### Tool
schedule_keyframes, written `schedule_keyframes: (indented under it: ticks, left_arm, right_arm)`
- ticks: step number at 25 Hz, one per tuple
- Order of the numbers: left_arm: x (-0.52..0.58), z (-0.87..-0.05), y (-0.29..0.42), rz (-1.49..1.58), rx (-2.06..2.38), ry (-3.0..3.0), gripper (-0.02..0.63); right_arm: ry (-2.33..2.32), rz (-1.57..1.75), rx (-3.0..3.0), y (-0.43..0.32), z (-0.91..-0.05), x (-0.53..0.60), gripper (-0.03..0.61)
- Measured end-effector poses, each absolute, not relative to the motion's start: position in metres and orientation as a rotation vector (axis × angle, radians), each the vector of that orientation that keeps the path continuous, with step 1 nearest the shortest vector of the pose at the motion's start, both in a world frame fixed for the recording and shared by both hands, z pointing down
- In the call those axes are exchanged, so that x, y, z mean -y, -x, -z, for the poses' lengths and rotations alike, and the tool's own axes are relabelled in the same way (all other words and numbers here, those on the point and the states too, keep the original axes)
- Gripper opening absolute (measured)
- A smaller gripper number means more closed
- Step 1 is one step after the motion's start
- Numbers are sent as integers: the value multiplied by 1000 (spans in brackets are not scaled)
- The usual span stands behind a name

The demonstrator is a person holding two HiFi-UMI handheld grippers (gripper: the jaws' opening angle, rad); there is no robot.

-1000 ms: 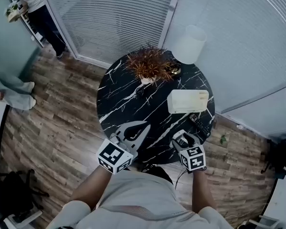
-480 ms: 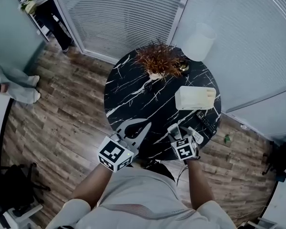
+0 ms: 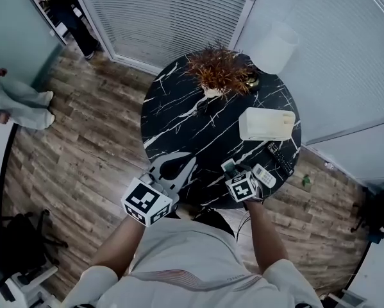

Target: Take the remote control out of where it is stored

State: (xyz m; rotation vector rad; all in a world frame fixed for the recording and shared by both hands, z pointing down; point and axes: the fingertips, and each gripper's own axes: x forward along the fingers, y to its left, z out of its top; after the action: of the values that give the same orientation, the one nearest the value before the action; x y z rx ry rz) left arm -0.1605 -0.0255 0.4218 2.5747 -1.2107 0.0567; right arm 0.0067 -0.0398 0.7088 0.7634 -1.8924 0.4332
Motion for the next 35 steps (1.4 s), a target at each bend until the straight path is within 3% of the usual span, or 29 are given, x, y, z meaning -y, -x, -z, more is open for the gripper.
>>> schedule_keyframes:
  ticks: [1, 7, 13, 17, 20, 35]
  left_arm:
    - [26, -423, 162, -61, 1214, -2568, 8]
    - [31, -429, 162, -67, 1208, -2544, 9]
    - [41, -417, 146, -44, 1170, -2589, 9]
    - [48, -403, 129, -26, 1131, -2640, 9]
    - [51, -392, 115, -14, 1098, -2678, 9]
    - [45, -339, 64, 45, 1029, -2813, 9]
  right_arm:
    - [-768, -434, 1889, -8, -711, 39, 170]
    - [-825, -445, 1975, -5, -697, 45, 170]
    - [-979, -481, 2193, -2, -622, 51, 154]
    - [-1188, -502, 2377, -17, -546, 64, 49]
    - [-1315, -501, 2489, -32, -496, 68, 23]
    - [-1578, -55, 2663, -80, -348, 40, 12]
